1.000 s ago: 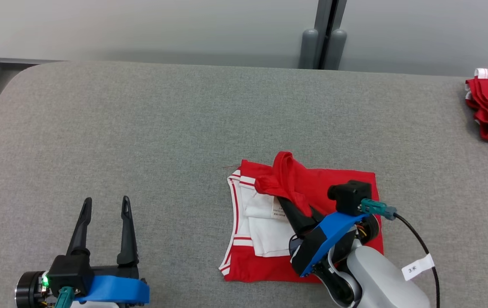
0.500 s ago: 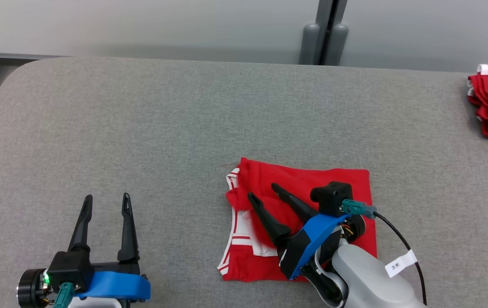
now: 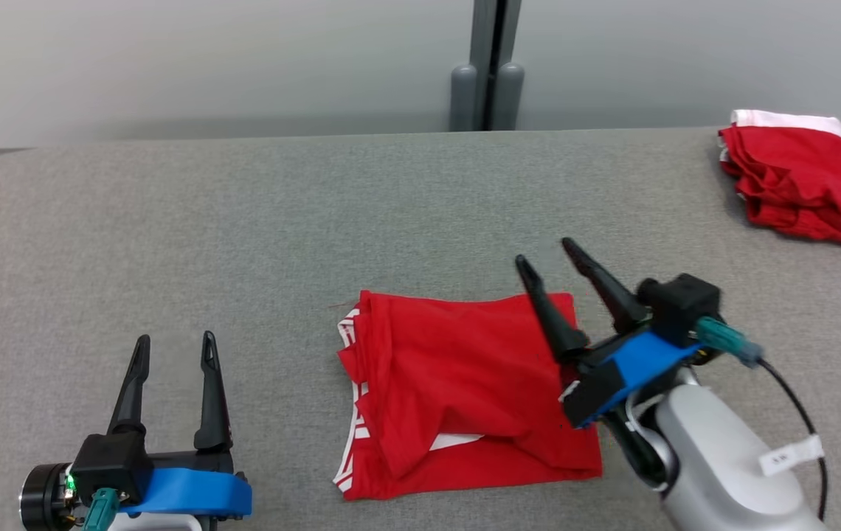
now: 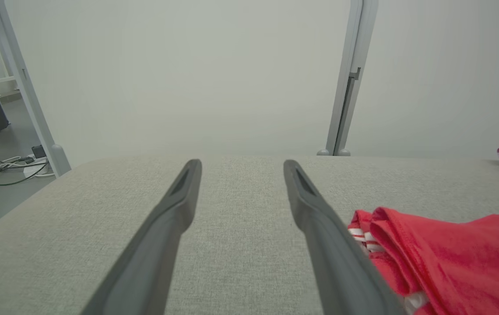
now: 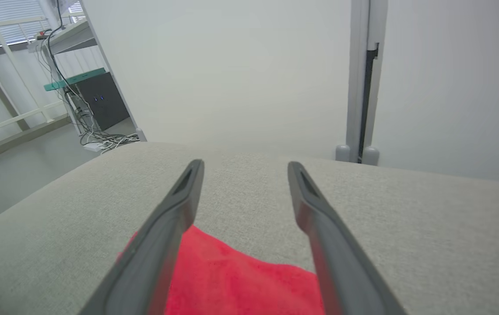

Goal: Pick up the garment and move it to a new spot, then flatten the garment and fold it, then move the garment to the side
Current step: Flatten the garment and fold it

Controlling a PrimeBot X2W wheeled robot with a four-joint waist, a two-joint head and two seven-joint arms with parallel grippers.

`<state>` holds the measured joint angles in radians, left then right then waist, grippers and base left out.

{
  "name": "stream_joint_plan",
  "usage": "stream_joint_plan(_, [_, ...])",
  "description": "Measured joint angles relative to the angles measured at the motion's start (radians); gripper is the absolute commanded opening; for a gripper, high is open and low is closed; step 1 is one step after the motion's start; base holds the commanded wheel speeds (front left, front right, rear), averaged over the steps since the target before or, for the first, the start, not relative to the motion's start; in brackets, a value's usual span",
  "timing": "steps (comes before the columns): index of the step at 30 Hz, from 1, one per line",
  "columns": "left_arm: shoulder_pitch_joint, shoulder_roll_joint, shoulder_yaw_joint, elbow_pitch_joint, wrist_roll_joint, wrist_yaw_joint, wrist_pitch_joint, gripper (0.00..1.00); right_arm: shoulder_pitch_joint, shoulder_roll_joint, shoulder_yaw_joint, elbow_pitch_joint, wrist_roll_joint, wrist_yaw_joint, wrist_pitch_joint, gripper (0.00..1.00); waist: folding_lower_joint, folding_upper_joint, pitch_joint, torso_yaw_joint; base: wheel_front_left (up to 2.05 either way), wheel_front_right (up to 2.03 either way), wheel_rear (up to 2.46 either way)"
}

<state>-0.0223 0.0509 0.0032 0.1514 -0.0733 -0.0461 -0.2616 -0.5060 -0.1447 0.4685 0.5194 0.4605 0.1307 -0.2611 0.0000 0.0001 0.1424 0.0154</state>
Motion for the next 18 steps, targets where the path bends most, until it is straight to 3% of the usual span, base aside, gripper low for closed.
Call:
stream_joint_plan(10, [0.003, 0.000, -0.001, 0.002, 0.013, -0.007, 0.000, 1.00, 0.189, -0.028, -0.235, -0.210, -0.135, 0.000, 0.000, 1.00, -0.0001, -0.0003, -0.022, -0.051, 0.00, 0.00, 0.00])
stream_joint_plan(18, [0.020, 0.000, -0.002, 0.010, 0.023, -0.008, 0.000, 1.00, 0.377, 0.012, -0.370, -0.313, -0.189, 0.000, 0.000, 1.00, -0.0001, -0.0003, -0.044, -0.056, 0.00, 0.00, 0.00])
